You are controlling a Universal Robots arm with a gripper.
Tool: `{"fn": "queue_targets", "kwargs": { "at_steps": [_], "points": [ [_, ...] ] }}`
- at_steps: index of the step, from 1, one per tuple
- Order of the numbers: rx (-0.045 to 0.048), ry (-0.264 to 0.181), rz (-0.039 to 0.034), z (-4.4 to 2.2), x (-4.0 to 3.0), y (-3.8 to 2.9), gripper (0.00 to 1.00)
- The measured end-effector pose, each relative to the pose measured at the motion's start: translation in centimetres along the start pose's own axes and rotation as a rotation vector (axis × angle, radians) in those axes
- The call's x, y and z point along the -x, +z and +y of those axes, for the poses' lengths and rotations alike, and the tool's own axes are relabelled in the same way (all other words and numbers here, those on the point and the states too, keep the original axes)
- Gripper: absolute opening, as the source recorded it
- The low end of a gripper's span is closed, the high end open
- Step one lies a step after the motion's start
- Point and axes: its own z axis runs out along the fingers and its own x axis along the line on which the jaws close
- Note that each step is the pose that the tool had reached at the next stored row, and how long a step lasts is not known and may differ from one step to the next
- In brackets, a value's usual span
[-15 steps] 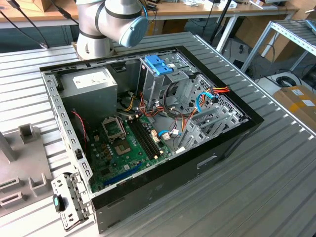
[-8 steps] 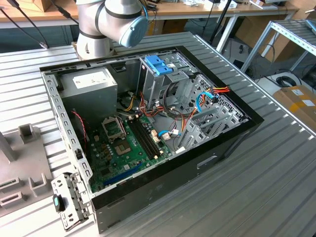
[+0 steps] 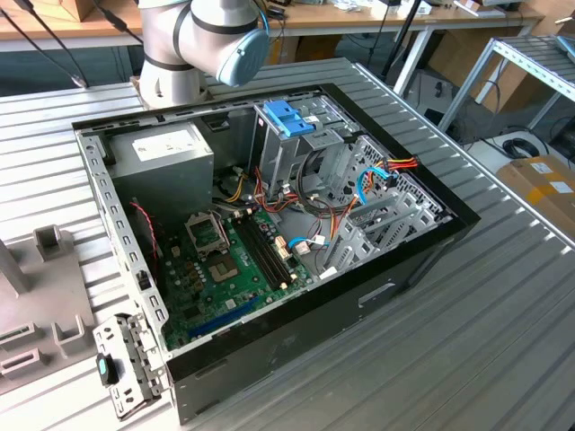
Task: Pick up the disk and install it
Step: 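Pick up the disk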
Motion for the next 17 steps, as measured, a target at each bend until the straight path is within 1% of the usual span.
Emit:
{"fn": "queue_targets", "kwargs": {
  "at_steps": [17],
  "points": [
    [0.0000,0.000,-0.0010,0.06,0.04,-1.30,0.37]
  ]
}}
